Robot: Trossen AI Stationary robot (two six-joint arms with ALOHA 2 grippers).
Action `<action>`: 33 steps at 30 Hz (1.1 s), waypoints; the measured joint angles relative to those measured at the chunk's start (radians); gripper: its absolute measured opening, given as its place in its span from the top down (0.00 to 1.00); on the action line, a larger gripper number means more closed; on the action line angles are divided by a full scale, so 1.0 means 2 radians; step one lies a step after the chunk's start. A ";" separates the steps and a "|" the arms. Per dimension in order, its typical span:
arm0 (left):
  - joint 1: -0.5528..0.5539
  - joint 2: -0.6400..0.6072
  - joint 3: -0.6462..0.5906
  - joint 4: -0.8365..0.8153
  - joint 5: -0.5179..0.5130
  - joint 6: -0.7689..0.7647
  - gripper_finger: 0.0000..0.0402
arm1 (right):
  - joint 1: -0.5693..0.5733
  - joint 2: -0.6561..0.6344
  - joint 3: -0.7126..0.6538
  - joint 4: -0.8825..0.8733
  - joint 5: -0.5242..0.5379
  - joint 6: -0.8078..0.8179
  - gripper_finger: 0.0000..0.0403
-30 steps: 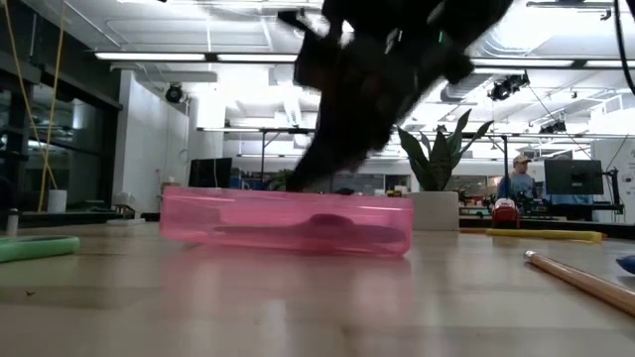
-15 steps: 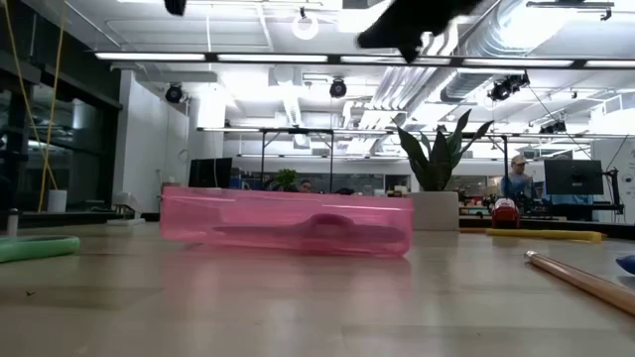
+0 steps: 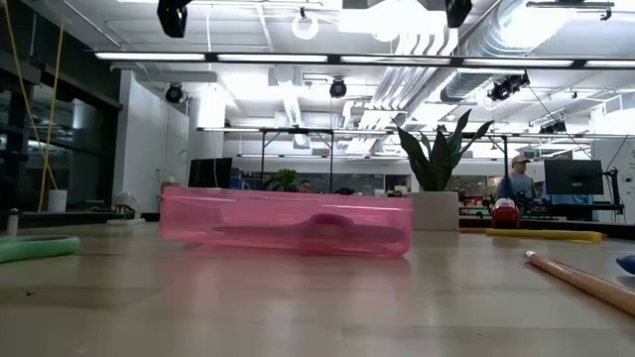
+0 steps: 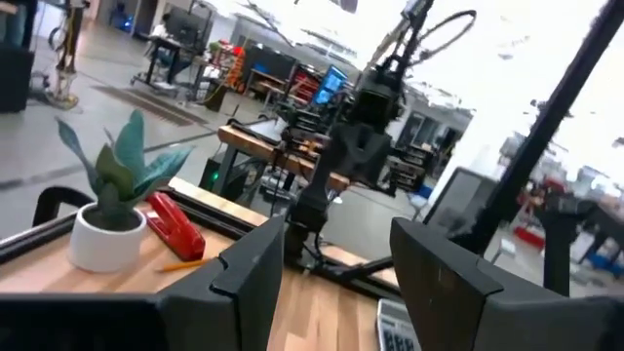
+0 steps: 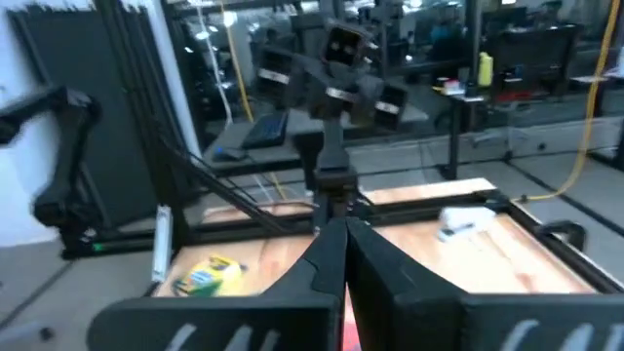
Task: Pick & place school supplies into a supply box
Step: Put the green scissors into the pink supply box
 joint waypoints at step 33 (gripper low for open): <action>-0.143 0.173 0.160 -0.482 0.131 0.242 0.56 | -0.001 -0.003 0.001 0.002 0.002 0.012 1.00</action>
